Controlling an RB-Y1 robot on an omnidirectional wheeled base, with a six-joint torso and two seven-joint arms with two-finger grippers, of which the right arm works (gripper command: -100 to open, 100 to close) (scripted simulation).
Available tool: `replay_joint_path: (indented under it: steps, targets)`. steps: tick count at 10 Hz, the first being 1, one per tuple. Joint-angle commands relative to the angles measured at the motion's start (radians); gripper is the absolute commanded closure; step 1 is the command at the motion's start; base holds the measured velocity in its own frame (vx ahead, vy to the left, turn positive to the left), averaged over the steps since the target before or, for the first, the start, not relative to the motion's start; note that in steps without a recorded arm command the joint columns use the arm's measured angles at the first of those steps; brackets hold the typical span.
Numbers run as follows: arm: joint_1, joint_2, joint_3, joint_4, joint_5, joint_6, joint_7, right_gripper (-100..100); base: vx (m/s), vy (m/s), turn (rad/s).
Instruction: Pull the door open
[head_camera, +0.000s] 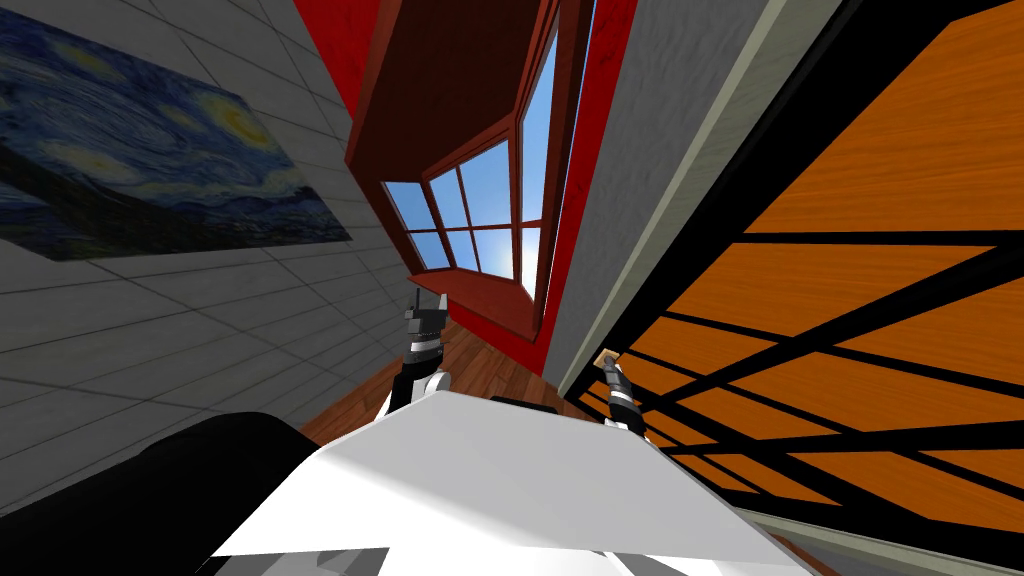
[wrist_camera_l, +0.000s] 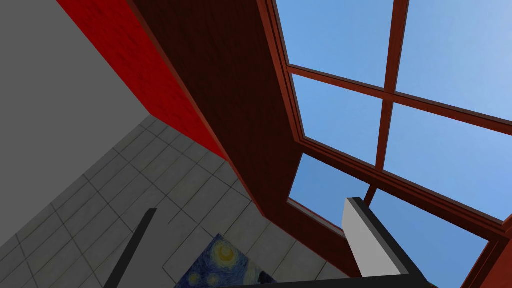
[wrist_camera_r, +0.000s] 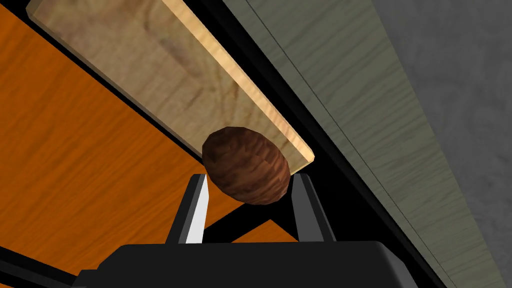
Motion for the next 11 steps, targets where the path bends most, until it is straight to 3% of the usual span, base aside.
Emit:
replay_joint_path:
  steps: [1,2,11]
  targets:
    - [0.001,0.001,0.013,0.005,-0.016,0.0,-0.05,100,-0.031,-0.004,0.035]
    - [0.001,0.001,0.013,0.005,-0.016,0.0,-0.052,100,-0.025,-0.005,0.027]
    - [0.008,-0.02,0.065,0.003,-0.108,-0.002,-0.291,100,-0.033,-0.007,0.044]
